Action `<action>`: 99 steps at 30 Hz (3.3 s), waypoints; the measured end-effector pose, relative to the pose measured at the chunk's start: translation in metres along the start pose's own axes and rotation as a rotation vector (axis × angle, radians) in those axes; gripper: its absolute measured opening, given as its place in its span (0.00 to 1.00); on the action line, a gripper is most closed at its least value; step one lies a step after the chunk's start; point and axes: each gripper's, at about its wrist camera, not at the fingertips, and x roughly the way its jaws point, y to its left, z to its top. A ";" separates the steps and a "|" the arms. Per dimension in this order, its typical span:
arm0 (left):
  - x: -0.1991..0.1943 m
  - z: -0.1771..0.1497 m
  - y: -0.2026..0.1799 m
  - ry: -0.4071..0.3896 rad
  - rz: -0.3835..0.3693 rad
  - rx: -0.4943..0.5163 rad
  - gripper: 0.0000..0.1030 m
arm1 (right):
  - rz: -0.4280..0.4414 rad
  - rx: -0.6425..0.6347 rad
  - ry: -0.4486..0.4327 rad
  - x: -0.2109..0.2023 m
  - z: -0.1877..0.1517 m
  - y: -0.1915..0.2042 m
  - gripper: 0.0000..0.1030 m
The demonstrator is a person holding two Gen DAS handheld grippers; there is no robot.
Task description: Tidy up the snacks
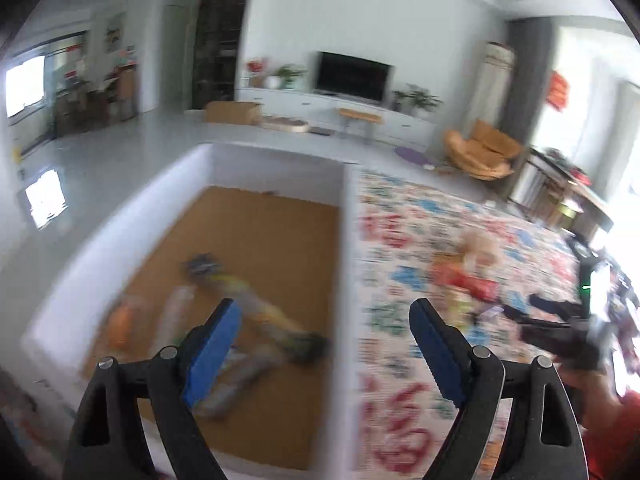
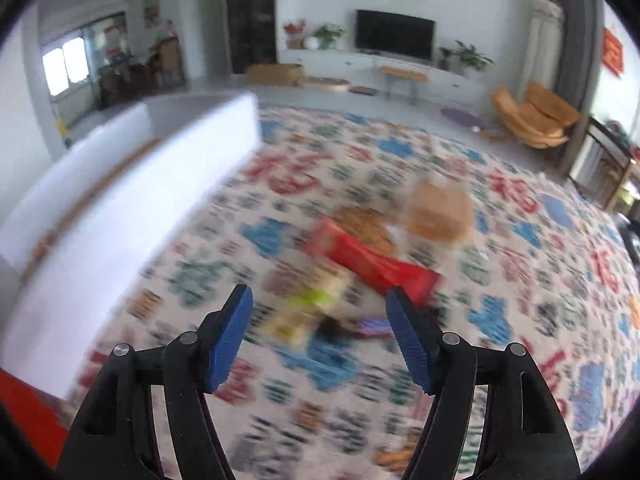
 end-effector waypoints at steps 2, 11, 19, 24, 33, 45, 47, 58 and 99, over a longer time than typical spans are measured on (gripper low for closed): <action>0.005 -0.002 -0.045 0.016 -0.086 0.061 0.93 | -0.108 0.055 0.032 0.008 -0.028 -0.052 0.70; 0.116 -0.052 -0.165 0.182 -0.106 0.255 0.97 | -0.227 0.283 0.081 0.007 -0.082 -0.158 0.76; 0.175 -0.064 -0.127 0.230 -0.005 0.212 0.97 | -0.212 0.331 0.088 0.016 -0.092 -0.179 0.82; 0.190 -0.068 -0.116 0.254 0.026 0.169 0.97 | -0.213 0.330 0.088 0.019 -0.094 -0.179 0.82; 0.193 -0.070 -0.120 0.269 0.055 0.190 1.00 | -0.213 0.330 0.088 0.017 -0.093 -0.179 0.82; 0.193 -0.070 -0.120 0.269 0.056 0.191 1.00 | -0.213 0.330 0.088 0.017 -0.093 -0.179 0.82; 0.193 -0.070 -0.119 0.269 0.056 0.191 1.00 | -0.213 0.330 0.088 0.017 -0.093 -0.179 0.82; 0.193 -0.070 -0.119 0.268 0.056 0.191 1.00 | -0.213 0.331 0.088 0.016 -0.093 -0.179 0.82; 0.192 -0.069 -0.119 0.277 0.049 0.196 1.00 | -0.214 0.331 0.088 0.016 -0.093 -0.179 0.82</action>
